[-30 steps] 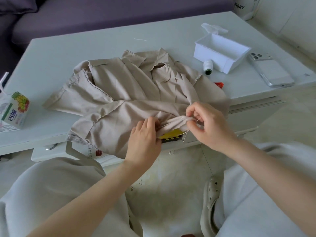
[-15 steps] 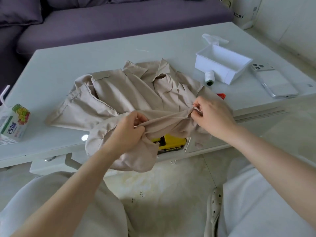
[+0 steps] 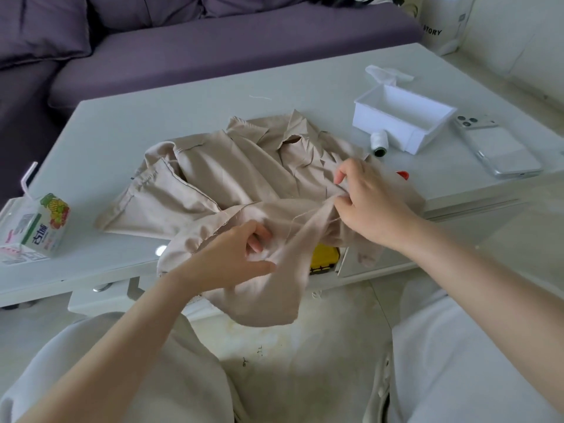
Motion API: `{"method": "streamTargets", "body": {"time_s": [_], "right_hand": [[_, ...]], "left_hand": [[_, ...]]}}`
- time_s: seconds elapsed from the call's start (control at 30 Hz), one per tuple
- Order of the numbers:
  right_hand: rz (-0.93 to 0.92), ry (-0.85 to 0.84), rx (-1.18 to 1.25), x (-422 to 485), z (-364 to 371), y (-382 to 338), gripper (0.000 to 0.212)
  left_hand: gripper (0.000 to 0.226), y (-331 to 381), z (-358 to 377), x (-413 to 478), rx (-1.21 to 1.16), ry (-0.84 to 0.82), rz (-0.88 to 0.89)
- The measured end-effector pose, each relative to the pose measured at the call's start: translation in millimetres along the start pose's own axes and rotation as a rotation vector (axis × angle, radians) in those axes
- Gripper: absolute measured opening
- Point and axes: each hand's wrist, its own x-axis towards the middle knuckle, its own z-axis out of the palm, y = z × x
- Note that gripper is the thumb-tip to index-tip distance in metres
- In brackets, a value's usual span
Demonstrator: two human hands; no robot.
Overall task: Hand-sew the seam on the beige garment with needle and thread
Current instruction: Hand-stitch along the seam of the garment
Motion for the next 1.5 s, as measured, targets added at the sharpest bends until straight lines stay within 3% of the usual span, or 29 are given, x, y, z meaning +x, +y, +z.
{"method": "streamTargets", "body": {"time_s": [0.17,0.37,0.5,0.7,0.83,0.93,1.0,1.1,1.27,1.37,1.5], "right_hand": [[0.226,-0.083,0.215,-26,-11,-11,0.027],[0.393,-0.023,0.301,-50,-3,-5,0.013],[0.536,-0.085,0.435,-58,1,4,0.011],[0.622,-0.327,0.633,-75,3,15,0.017],[0.757,-0.335,1.095,-78,1,15,0.026],[0.935,-0.235,1.505,-78,-4,16,0.032],[1.000,-0.175,1.624,-80,-7,18,0.034],[0.993,-0.195,1.640,-81,-8,13,0.026],[0.890,-0.301,1.267,-91,6,-8,0.014],[0.837,-0.277,1.247,-99,11,-19,0.011],[0.832,-0.286,1.198,-109,2,-18,0.023]], "left_hand": [[0.022,21,18,-9,-0.038,0.152,0.042],[0.039,46,51,2,-0.012,0.438,0.162],[0.022,56,63,16,0.099,0.414,0.213],[0.010,59,73,5,-0.068,0.400,0.226],[0.008,52,74,-4,-0.056,0.393,0.271],[0.008,45,76,-12,-0.023,0.375,0.300],[0.006,42,77,-17,-0.013,0.376,0.321],[0.006,38,79,-24,-0.050,0.379,0.334],[0.013,44,76,-35,-0.248,0.424,0.277],[0.020,51,69,-43,-0.386,0.446,0.232],[0.017,47,61,-45,-0.592,0.418,0.133]]}}
